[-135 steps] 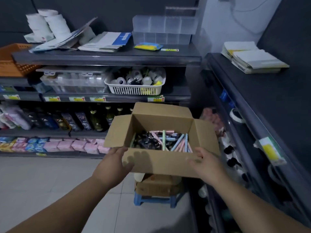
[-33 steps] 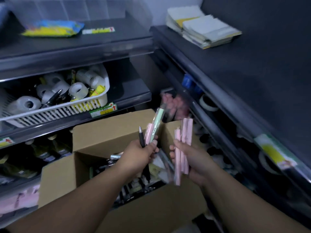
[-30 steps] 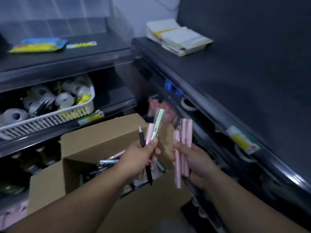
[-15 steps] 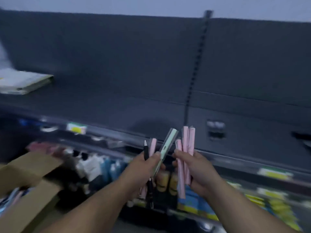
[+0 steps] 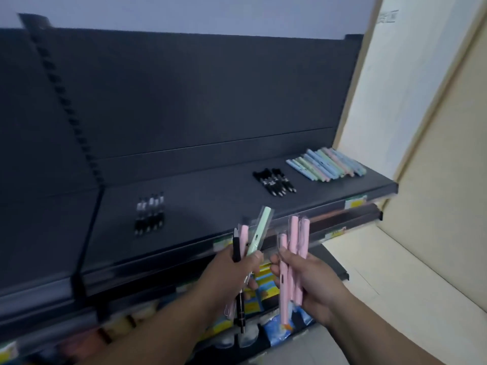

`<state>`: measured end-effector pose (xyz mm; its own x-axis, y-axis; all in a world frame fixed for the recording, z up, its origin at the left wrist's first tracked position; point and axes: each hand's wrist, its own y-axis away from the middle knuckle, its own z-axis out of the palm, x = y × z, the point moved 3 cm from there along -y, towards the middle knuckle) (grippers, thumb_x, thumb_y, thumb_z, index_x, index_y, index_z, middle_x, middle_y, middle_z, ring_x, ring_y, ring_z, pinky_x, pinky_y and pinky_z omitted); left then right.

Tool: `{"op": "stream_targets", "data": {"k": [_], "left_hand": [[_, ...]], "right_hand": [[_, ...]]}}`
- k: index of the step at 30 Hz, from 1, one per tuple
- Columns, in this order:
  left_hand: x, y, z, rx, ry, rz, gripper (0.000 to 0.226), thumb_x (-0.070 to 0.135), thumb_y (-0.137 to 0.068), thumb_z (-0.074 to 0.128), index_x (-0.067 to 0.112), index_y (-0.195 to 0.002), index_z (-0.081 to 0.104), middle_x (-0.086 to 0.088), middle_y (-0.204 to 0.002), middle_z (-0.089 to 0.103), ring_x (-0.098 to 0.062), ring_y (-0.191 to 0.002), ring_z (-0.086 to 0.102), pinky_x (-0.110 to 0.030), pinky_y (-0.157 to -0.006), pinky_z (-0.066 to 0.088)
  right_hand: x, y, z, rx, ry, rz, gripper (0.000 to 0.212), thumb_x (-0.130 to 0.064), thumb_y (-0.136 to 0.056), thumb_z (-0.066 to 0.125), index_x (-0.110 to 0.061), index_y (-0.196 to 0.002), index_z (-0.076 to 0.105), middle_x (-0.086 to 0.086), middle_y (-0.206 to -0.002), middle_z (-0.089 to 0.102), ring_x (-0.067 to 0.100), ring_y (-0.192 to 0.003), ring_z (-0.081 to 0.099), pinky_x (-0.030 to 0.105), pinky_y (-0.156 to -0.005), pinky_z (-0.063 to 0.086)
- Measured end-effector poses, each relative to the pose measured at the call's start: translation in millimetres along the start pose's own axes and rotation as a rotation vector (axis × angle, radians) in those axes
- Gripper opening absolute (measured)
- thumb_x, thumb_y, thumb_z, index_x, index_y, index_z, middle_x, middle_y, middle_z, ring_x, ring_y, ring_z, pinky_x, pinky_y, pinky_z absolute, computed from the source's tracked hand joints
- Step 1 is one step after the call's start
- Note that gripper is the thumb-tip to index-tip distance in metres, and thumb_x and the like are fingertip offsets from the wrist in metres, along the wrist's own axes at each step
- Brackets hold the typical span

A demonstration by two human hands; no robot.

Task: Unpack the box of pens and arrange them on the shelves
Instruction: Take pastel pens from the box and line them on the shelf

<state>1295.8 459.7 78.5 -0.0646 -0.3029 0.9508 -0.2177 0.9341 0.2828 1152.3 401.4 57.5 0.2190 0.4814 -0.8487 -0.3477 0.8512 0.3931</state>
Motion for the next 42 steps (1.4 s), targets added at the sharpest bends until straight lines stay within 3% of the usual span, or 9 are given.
{"op": "stream_targets", "data": {"k": [4, 12, 15, 19, 24, 30, 34, 38, 42], "left_hand": [[16, -51, 14, -0.022, -0.023, 0.011, 0.016, 0.028, -0.094, 0.056, 0.013, -0.099, 0.057, -0.002, -0.083, 0.061, -0.014, -0.059, 0.056, -0.025, -0.049, 0.045], [70, -154, 39, -0.121, 0.074, 0.006, 0.011, 0.024, -0.096, 0.055, 0.015, -0.102, 0.058, -0.004, -0.082, 0.06, -0.014, -0.06, 0.058, -0.026, -0.054, 0.048], [82, -184, 55, -0.152, 0.131, -0.013, 0.009, 0.02, -0.096, 0.054, 0.013, -0.1, 0.058, -0.006, -0.082, 0.059, -0.016, -0.058, 0.058, -0.03, -0.057, 0.054], [92, -219, 77, -0.169, 0.117, -0.003, 0.011, 0.021, -0.096, 0.054, 0.012, -0.1, 0.058, -0.006, -0.083, 0.061, -0.016, -0.06, 0.06, -0.033, -0.065, 0.058], [111, -264, 114, -0.15, 0.094, 0.026, 0.013, 0.022, -0.097, 0.052, 0.013, -0.105, 0.057, -0.006, -0.085, 0.061, -0.014, -0.062, 0.06, -0.031, -0.064, 0.057], [129, -334, 162, 0.053, 0.124, 0.036, 0.015, 0.021, -0.097, 0.052, 0.008, -0.102, 0.057, -0.006, -0.083, 0.06, -0.014, -0.06, 0.056, -0.026, -0.054, 0.05], [139, -373, 191, 0.259, 0.246, -0.008, 0.015, 0.019, -0.096, 0.052, 0.006, -0.099, 0.058, -0.007, -0.076, 0.059, -0.015, -0.058, 0.054, -0.027, -0.052, 0.047], [149, -389, 201, 0.421, 0.254, -0.039, 0.016, 0.022, -0.095, 0.054, 0.007, -0.101, 0.059, -0.006, -0.076, 0.059, -0.014, -0.058, 0.054, -0.028, -0.053, 0.046], [145, -385, 204, 0.522, 0.242, -0.106, 0.014, 0.018, -0.096, 0.052, 0.006, -0.092, 0.058, -0.007, -0.076, 0.06, -0.017, -0.06, 0.054, -0.021, -0.044, 0.045]], "right_hand": [[-20, -31, -22, 0.122, -0.035, 0.001, 0.01, -0.014, -0.093, 0.061, -0.004, -0.094, 0.062, 0.01, -0.068, 0.064, 0.021, -0.064, 0.058, 0.033, -0.064, 0.048], [-86, -95, -62, 0.339, -0.052, -0.015, 0.013, -0.013, -0.092, 0.065, -0.003, -0.097, 0.061, 0.011, -0.064, 0.065, 0.023, -0.061, 0.063, 0.032, -0.059, 0.054], [-107, -110, -76, 0.356, -0.041, -0.018, 0.012, -0.01, -0.092, 0.063, -0.001, -0.099, 0.06, 0.014, -0.066, 0.066, 0.024, -0.061, 0.062, 0.029, -0.053, 0.054], [-134, -134, -102, 0.36, -0.001, -0.039, 0.016, -0.007, -0.09, 0.064, 0.001, -0.103, 0.06, 0.017, -0.072, 0.067, 0.023, -0.064, 0.063, 0.033, -0.062, 0.054], [-176, -177, -144, 0.348, 0.068, -0.058, 0.014, -0.008, -0.091, 0.064, -0.001, -0.103, 0.06, 0.017, -0.074, 0.067, 0.023, -0.062, 0.063, 0.03, -0.057, 0.054], [-236, -264, -193, 0.264, 0.356, -0.087, 0.02, -0.013, -0.085, 0.072, 0.0, -0.098, 0.065, 0.015, -0.073, 0.064, 0.027, -0.064, 0.058, 0.035, -0.064, 0.05], [-275, -319, -203, 0.135, 0.616, -0.119, 0.022, -0.019, -0.082, 0.075, -0.004, -0.094, 0.066, 0.015, -0.08, 0.065, 0.023, -0.064, 0.059, 0.027, -0.056, 0.05], [-302, -354, -193, 0.012, 0.811, -0.172, 0.024, -0.021, -0.083, 0.072, -0.004, -0.098, 0.063, 0.017, -0.092, 0.067, 0.021, -0.065, 0.06, 0.017, -0.036, 0.043], [-305, -375, -177, -0.054, 0.957, -0.216, 0.035, -0.028, -0.082, 0.072, -0.006, -0.107, 0.061, 0.008, -0.088, 0.065, 0.016, -0.057, 0.06, 0.022, -0.037, 0.045]]}}
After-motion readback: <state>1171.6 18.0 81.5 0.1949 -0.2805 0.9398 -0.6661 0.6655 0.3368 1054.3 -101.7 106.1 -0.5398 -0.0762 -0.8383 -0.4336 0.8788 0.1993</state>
